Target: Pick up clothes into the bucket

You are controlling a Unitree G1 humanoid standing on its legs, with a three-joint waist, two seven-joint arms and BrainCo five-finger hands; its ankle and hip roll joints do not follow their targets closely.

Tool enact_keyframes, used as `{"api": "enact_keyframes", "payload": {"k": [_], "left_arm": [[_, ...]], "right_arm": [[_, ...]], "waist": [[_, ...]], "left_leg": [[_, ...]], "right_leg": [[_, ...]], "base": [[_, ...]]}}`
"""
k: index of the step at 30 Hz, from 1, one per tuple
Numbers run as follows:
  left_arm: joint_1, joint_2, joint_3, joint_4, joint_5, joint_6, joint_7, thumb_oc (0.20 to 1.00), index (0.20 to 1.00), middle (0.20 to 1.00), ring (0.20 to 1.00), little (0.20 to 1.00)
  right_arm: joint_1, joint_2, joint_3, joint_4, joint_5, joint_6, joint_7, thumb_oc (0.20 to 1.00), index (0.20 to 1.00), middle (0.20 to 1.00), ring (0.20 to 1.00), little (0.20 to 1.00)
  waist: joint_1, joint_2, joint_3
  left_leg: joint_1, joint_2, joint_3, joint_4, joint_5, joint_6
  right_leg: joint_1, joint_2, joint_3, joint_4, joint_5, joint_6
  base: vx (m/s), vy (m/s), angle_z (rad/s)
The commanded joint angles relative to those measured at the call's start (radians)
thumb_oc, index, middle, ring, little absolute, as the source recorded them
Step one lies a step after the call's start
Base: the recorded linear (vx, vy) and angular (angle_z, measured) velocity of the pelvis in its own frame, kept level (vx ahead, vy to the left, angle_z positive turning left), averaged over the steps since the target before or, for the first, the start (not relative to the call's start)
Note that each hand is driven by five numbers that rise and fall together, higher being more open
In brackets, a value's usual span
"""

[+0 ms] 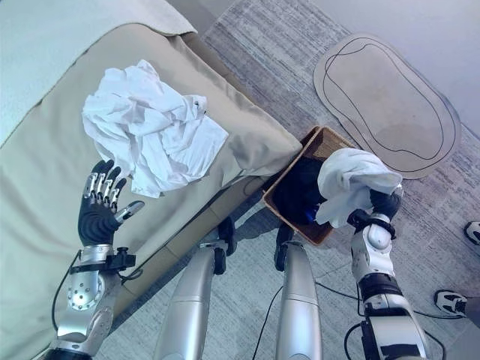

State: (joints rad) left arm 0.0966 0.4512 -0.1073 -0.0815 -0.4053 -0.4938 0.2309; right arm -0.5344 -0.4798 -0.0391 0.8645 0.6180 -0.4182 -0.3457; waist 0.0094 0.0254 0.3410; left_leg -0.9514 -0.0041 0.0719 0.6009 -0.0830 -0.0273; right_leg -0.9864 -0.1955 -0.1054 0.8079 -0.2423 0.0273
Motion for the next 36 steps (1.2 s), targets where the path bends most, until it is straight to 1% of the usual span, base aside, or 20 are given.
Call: {"api": "enact_keyframes", "payload": {"k": [1,2,3,5,7,11,12,13,18,23,24,30,31,33,34,35,36], "left_arm": [[-0.016,0.004,-0.012,-0.046,0.019,-0.052,0.007,1.0,1.0,1.0,1.0,1.0],[-0.027,0.011,-0.022,-0.045,0.019,-0.048,0.007,1.0,1.0,1.0,1.0,1.0],[-0.029,0.01,-0.022,-0.045,0.019,-0.048,0.008,1.0,1.0,1.0,1.0,1.0],[-0.046,0.012,-0.035,-0.051,0.019,-0.046,0.007,1.0,1.0,1.0,1.0,1.0],[-0.05,0.01,-0.038,-0.051,0.021,-0.046,0.009,1.0,1.0,1.0,1.0,1.0],[-0.053,0.015,-0.037,-0.051,0.032,-0.043,0.014,1.0,1.0,1.0,1.0,1.0],[-0.056,0.016,-0.034,-0.051,0.028,-0.043,0.011,1.0,1.0,1.0,1.0,1.0],[-0.058,0.015,-0.034,-0.052,0.027,-0.04,0.012,1.0,1.0,1.0,1.0,1.0],[-0.06,0.017,-0.037,-0.057,0.024,-0.032,0.01,1.0,1.0,1.0,1.0,1.0],[-0.07,0.021,-0.042,-0.047,0.026,-0.022,0.019,1.0,1.0,1.0,1.0,1.0],[-0.075,0.022,-0.04,-0.044,0.031,-0.019,0.022,1.0,1.0,1.0,1.0,1.0],[-0.081,0.02,-0.033,-0.015,0.028,-0.016,0.026,1.0,1.0,1.0,1.0,1.0],[-0.084,0.014,-0.031,0.007,0.026,-0.015,0.028,1.0,1.0,1.0,1.0,1.0],[-0.086,0.014,-0.028,0.024,0.028,-0.014,0.03,1.0,1.0,1.0,1.0,1.0],[-0.085,0.011,-0.018,0.035,0.03,-0.013,0.031,1.0,1.0,1.0,1.0,1.0],[-0.083,-0.003,-0.001,0.077,0.029,-0.011,0.037,1.0,1.0,1.0,1.0,1.0],[-0.082,-0.002,-0.001,0.078,0.029,-0.012,0.037,1.0,1.0,1.0,1.0,1.0]], "right_arm": [[-0.066,-0.086,0.022,0.061,0.008,-0.031,-0.03,0.2,0.2,0.2,0.2,0.2],[-0.098,-0.095,0.037,0.133,0.012,-0.013,-0.03,0.2,0.2,0.2,0.2,0.2],[-0.101,-0.096,0.038,0.137,0.013,-0.014,-0.028,0.2,0.2,0.2,0.2,0.2],[-0.126,-0.097,0.062,0.206,-0.01,0.016,-0.035,0.2,0.2,0.2,0.2,0.2],[-0.126,-0.091,0.066,0.229,-0.017,0.022,-0.034,0.2,0.2,0.2,0.2,0.2],[-0.134,-0.081,0.093,0.326,-0.063,0.068,-0.014,0.2,0.2,0.2,0.2,0.2],[-0.144,-0.083,0.102,0.358,-0.083,0.085,-0.014,0.363,0.363,0.363,0.363,0.363],[-0.153,-0.084,0.098,0.395,-0.098,0.102,-0.031,1.0,1.0,1.0,1.0,1.0],[-0.165,-0.086,0.081,0.428,-0.102,0.117,-0.05,1.0,1.0,1.0,1.0,1.0],[-0.186,-0.098,0.053,0.471,-0.09,0.127,-0.097,1.0,1.0,1.0,1.0,1.0],[-0.19,-0.098,0.047,0.467,-0.08,0.123,-0.101,1.0,1.0,1.0,1.0,1.0],[-0.169,-0.095,0.032,0.438,-0.084,0.118,-0.131,1.0,1.0,1.0,1.0,1.0],[-0.15,-0.085,0.029,0.407,-0.089,0.112,-0.135,1.0,1.0,1.0,1.0,1.0],[-0.131,-0.077,0.027,0.376,-0.089,0.106,-0.137,1.0,1.0,1.0,1.0,1.0],[-0.11,-0.068,0.025,0.332,-0.091,0.099,-0.139,1.0,1.0,1.0,1.0,1.0],[-0.039,-0.05,0.021,0.204,-0.11,0.078,-0.128,1.0,1.0,1.0,1.0,1.0],[-0.036,-0.049,0.019,0.2,-0.112,0.079,-0.13,1.0,1.0,1.0,1.0,1.0]], "waist": [[-0.023,0.02,-0.05],[-0.014,0.018,-0.044],[-0.015,0.018,-0.043],[-0.01,0.018,-0.032],[-0.01,0.019,-0.03],[-0.005,0.028,-0.037],[-0.002,0.03,-0.04],[0.0,0.035,-0.043],[0.0,0.039,-0.048],[-0.004,0.039,-0.061],[-0.008,0.036,-0.061],[-0.02,0.026,-0.071],[-0.026,0.022,-0.075],[-0.029,0.02,-0.075],[-0.033,0.018,-0.076],[-0.046,0.012,-0.081],[-0.046,0.012,-0.079]], "left_leg": [[-0.007,0.052,-0.085,0.024,-0.039,-0.002],[-0.002,0.048,-0.089,-0.002,-0.026,-0.005],[-0.002,0.048,-0.089,-0.003,-0.026,-0.005],[-0.001,0.042,-0.094,-0.011,-0.016,-0.008],[-0.003,0.039,-0.097,-0.006,-0.018,-0.007],[-0.024,0.035,-0.101,0.008,-0.023,-0.007],[-0.028,0.035,-0.101,0.01,-0.023,-0.008],[-0.033,0.036,-0.099,0.015,-0.025,-0.008],[-0.028,0.039,-0.095,0.019,-0.029,-0.007],[-0.013,0.045,-0.091,0.011,-0.031,-0.008],[-0.014,0.047,-0.084,0.005,-0.004,-0.003],[0.051,0.059,-0.081,-0.034,0.002,-0.007],[0.084,0.066,-0.08,-0.055,0.004,-0.009],[0.111,0.068,-0.083,-0.074,0.01,-0.011],[0.133,0.072,-0.084,-0.089,0.014,-0.013],[0.181,0.079,-0.091,-0.126,0.027,-0.018],[0.186,0.079,-0.091,-0.13,0.028,-0.018]], "right_leg": [[0.013,-0.056,0.048,-0.149,0.155,0.1],[0.017,-0.059,0.044,-0.164,0.159,0.101],[0.017,-0.059,0.044,-0.165,0.16,0.101],[0.022,-0.059,0.04,-0.168,0.16,0.101],[0.019,-0.058,0.039,-0.163,0.158,0.1],[-0.002,-0.058,0.042,-0.148,0.154,0.098],[-0.004,-0.059,0.043,-0.145,0.154,0.098],[-0.01,-0.061,0.041,-0.139,0.153,0.098],[-0.008,-0.058,0.046,-0.136,0.15,0.097],[0.005,-0.054,0.047,-0.151,0.153,0.096],[0.006,-0.052,0.044,-0.167,0.18,0.088],[0.067,-0.043,0.034,-0.211,0.189,0.09],[0.101,-0.039,0.03,-0.234,0.194,0.093],[0.125,-0.036,0.027,-0.248,0.196,0.094],[0.146,-0.033,0.024,-0.261,0.198,0.094],[0.198,-0.027,0.016,-0.292,0.201,0.095],[0.203,-0.027,0.015,-0.295,0.202,0.095]], "base": [[-0.03,-0.034,0.05],[-0.01,-0.018,0.07],[-0.02,-0.033,0.14],[-0.01,-0.033,0.17],[0.0,-0.018,0.07],[0.0,-0.008,0.04],[0.0,-0.01,0.04],[0.01,-0.004,0.04],[0.0,0.003,0.01],[-0.01,0.001,0.0],[-0.07,0.001,0.03],[0.0,-0.012,-0.02],[0.01,-0.02,-0.04],[0.02,-0.031,-0.05],[0.03,-0.076,-0.05],[0.01,-0.064,-0.03],[0.02,-0.108,-0.04]]}}
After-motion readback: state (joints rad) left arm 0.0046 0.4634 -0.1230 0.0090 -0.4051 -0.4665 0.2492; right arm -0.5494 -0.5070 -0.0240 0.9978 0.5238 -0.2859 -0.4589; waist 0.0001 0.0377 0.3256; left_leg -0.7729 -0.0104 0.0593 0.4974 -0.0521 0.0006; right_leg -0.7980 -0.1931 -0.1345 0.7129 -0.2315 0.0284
